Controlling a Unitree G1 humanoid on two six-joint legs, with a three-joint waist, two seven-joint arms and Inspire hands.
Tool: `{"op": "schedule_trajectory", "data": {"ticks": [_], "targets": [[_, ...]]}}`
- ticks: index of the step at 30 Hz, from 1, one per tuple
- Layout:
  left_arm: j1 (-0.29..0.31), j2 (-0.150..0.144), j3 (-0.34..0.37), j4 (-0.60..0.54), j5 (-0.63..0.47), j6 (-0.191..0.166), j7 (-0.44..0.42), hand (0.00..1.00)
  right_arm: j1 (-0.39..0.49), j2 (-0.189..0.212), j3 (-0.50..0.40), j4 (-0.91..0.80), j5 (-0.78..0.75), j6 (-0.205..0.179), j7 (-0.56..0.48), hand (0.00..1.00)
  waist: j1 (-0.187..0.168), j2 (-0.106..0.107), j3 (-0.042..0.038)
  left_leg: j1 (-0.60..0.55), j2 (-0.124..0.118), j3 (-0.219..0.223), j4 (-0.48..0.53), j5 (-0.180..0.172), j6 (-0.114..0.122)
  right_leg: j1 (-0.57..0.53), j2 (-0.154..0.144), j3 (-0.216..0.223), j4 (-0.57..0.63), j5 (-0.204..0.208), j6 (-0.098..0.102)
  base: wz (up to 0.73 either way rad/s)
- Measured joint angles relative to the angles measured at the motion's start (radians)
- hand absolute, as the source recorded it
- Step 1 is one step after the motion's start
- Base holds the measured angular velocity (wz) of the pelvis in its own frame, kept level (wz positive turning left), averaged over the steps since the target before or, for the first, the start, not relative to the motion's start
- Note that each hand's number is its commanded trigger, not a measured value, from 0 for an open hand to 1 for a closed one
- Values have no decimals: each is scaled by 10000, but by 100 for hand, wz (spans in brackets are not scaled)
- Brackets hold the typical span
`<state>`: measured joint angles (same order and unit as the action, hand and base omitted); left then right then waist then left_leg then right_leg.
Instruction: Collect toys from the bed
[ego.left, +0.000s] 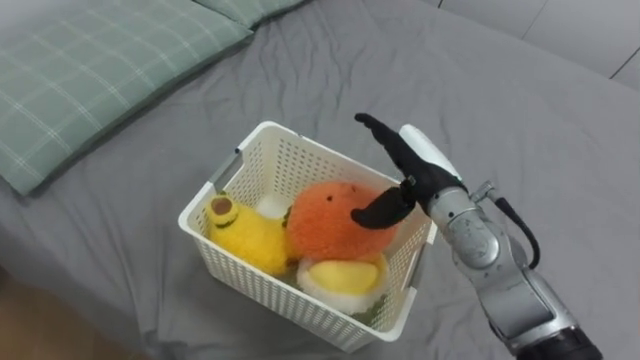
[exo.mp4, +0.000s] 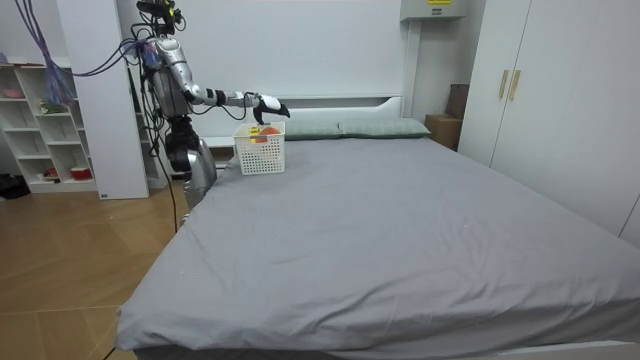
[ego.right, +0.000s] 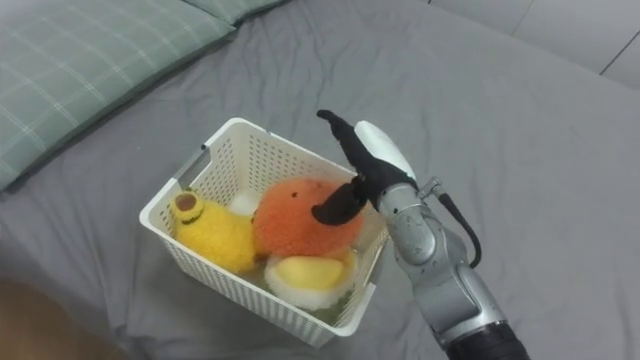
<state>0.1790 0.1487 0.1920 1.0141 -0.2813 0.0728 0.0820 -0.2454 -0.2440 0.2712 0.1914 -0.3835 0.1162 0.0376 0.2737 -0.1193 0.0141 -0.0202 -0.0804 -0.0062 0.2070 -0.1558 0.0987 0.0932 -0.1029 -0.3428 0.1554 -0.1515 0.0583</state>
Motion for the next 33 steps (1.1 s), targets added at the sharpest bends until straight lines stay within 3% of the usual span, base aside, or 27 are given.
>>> {"op": "schedule_trajectory", "data": {"ticks": [3, 6, 8, 10, 12, 17, 21, 25, 27, 31, 33], "targets": [[82, -10, 43, 56, -34, -79, 2, 0, 337, 5, -552, -213, 790, -377, -474, 0, -271, 50, 0, 120, -4, 31, -4, -11, 24, 93, -3, 98, -9, 5, 8, -4], [172, -25, 240, 98, 9, -149, 3, 0, 1246, 4, -1752, -978, 2635, -830, -1346, 0, -740, 176, -6, 238, 44, 347, -44, -54, 61, 88, 12, 430, -15, 16, 27, -24], [267, -53, 434, 171, 6, -263, 3, 0, 1660, 1, -2480, -1153, 3448, -985, -1591, 0, -1168, 299, -71, 353, 59, 515, -103, -70, 83, 103, 18, 656, 7, 28, 47, -35], [384, -58, 557, 273, -28, -372, 3, 0, 1846, -17, -3326, -1158, 4499, -1051, -1945, 0, -1451, 493, -84, 534, 123, 860, -202, -140, 107, 67, 38, 974, 121, 33, 55, -51], [583, -32, 623, 293, -49, -466, 20, 0, 2133, -71, -4336, -1108, 5542, -1094, -2724, 0, -1960, 643, -149, 717, 167, 1137, -315, -188, 105, 101, 68, 1241, 167, 37, 64, -41], [587, -45, 621, 278, -1, -604, 33, 0, 2547, -89, -5626, -448, 6829, -1381, -3795, 0, -2958, 579, -153, 846, 288, 1486, -393, -233, 41, -44, 171, 1557, 314, 44, 48, -25], [700, -36, 648, 155, -137, -514, 286, 0, 2853, -94, -6478, 210, 8193, -1426, -4390, 0, -3334, 470, -163, 876, 469, 1983, -395, -338, -52, -221, 349, 2030, 298, 107, -54, -38], [878, -7, 647, 153, -293, -514, 529, 0, 3607, -89, -6606, 1318, 9065, -1597, -4721, 0, -3542, 447, -148, 960, 549, 2092, -421, -378, -114, -215, 433, 2121, 279, 116, -68, -11], [929, -45, 587, 157, -328, -483, 638, 0, 3693, -86, -6614, 3140, 9418, -1660, -4697, 0, -3606, 558, -114, 965, 571, 2176, -425, -413, -124, -211, 459, 2193, 279, 117, -71, -11], [920, -114, 407, 248, -318, -491, 667, 0, 4094, 124, -6400, 6443, 9197, -1669, -4321, 0, -3605, 672, -147, 943, 573, 2108, -396, -442, -123, -204, 460, 2175, 280, 114, -74, 2], [922, -226, 389, 345, -325, -494, 668, 0, 4376, 256, -6058, 7810, 8865, -1620, -4077, 0, -3521, 758, -105, 984, 587, 2220, -421, -465, -136, -219, 486, 2352, 286, 110, -78, -17]]}}
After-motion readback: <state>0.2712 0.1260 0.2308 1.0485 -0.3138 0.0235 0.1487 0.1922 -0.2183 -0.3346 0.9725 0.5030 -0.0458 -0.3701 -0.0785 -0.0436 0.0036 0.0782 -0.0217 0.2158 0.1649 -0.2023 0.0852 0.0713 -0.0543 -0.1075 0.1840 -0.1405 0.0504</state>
